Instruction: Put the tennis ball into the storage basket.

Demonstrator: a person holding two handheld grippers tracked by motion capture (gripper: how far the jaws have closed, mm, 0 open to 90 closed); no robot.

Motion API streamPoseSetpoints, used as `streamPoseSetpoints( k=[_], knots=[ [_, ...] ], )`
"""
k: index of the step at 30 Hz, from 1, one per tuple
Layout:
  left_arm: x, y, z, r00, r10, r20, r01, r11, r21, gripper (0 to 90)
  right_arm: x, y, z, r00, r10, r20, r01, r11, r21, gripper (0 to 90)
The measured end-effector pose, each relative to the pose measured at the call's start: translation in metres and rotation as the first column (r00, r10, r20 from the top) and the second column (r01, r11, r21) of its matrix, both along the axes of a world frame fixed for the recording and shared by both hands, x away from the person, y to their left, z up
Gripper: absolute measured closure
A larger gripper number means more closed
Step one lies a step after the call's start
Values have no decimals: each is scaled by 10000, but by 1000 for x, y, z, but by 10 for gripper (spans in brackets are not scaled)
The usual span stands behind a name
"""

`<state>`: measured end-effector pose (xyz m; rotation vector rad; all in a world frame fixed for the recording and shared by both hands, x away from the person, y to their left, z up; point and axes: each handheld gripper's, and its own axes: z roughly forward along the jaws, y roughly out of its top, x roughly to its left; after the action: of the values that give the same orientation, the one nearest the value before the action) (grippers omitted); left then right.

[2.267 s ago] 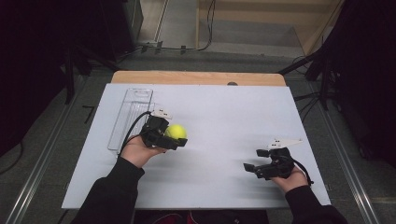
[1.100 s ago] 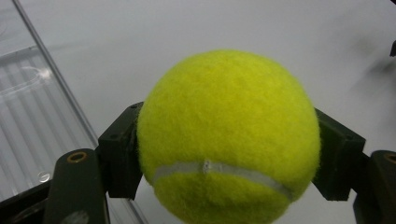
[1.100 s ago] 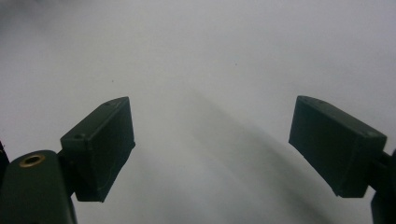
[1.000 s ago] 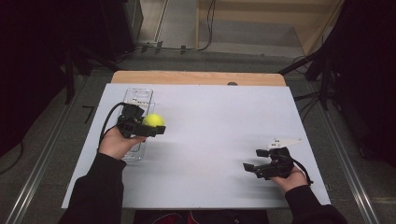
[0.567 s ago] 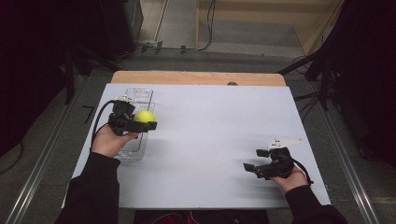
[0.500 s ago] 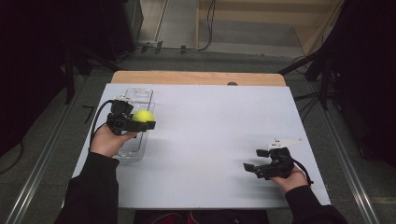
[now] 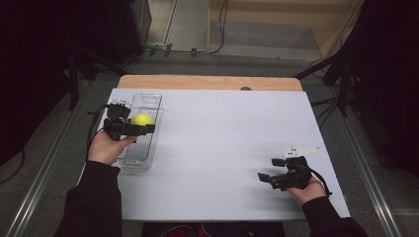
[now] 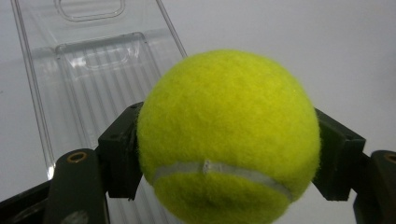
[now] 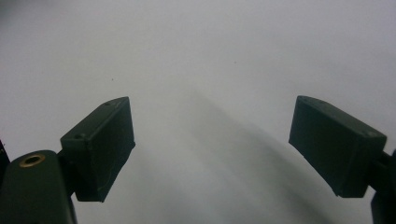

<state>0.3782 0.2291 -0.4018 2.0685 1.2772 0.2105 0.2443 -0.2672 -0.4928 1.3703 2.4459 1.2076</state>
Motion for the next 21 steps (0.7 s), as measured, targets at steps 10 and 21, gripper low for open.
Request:
streamPoseSetpoints(
  k=[10, 21],
  knots=[
    [7, 12, -12, 9964, 827, -182, -823, 9964, 220, 259, 0, 1, 1, 10000, 15, -5, -15, 10000, 31, 123],
    [10, 11, -21, 9944, 1035, -207, -1027, 9941, 364, 258, 1, 1, 0, 10000, -22, 5, 21, 10000, 95, 123]
  ],
)
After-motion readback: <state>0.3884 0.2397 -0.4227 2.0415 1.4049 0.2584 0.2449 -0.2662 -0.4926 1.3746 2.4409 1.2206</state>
